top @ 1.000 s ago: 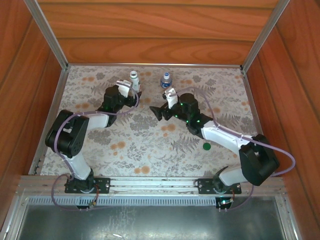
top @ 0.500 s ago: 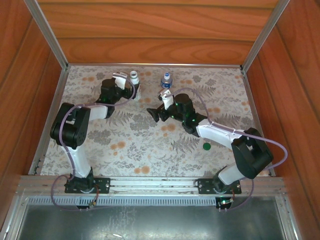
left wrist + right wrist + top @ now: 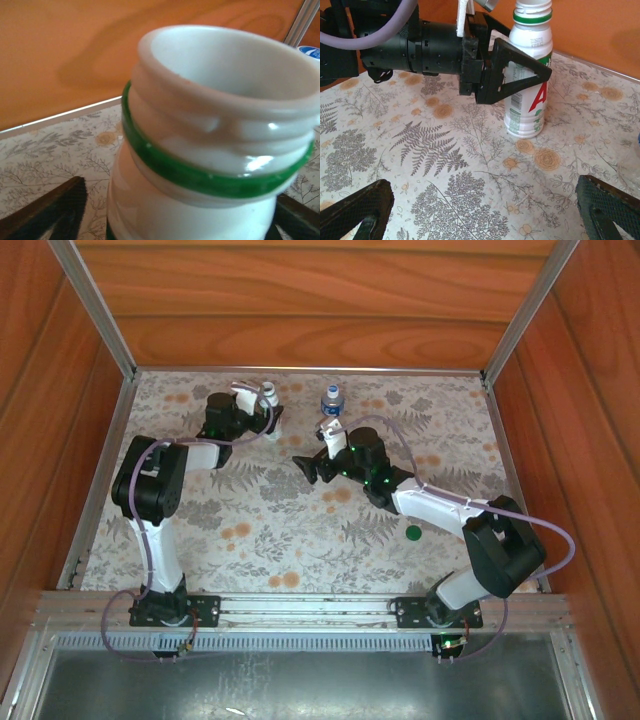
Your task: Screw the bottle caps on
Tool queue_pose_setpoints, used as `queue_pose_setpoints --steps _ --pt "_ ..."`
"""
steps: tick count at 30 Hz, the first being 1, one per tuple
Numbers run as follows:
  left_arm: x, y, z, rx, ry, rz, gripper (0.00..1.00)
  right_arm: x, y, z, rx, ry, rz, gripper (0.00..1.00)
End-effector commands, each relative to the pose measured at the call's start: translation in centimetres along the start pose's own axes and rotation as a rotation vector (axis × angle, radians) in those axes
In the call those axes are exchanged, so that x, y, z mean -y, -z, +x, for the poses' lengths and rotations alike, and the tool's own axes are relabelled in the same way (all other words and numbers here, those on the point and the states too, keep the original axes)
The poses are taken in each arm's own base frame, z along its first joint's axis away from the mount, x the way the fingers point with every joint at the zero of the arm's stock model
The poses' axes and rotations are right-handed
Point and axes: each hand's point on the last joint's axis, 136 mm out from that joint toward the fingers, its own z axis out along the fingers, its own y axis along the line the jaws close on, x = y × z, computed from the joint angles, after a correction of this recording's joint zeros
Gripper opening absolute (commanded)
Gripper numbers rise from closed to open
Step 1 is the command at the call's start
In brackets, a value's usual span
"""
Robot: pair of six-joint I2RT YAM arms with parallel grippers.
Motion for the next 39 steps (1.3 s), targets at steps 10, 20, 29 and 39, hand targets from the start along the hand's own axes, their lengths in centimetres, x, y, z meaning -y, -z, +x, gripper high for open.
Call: queue_pose_setpoints --steps 10,20,29,39 --pt "0.6 -0.5 -0.1 0.013 -0.015 0.071 0.62 0.1 -0.7 -0.1 0.007 -0.019 0.008 1.00" --pt "3.5 1.1 -1.3 0.035 -0.041 0.190 0.59 1.3 0.6 0.2 0.015 -0.044 0.096 1.00" --pt "10.2 4.1 -1.5 0.043 -0.115 0.372 0.60 -1.5 4.4 1.1 0.024 -0.042 -0.003 1.00" --pt "17.4 7.8 0.5 0.023 -0.183 0.533 0.60 -1.6 11.2 3.1 -0.032 -0.054 0.080 1.00"
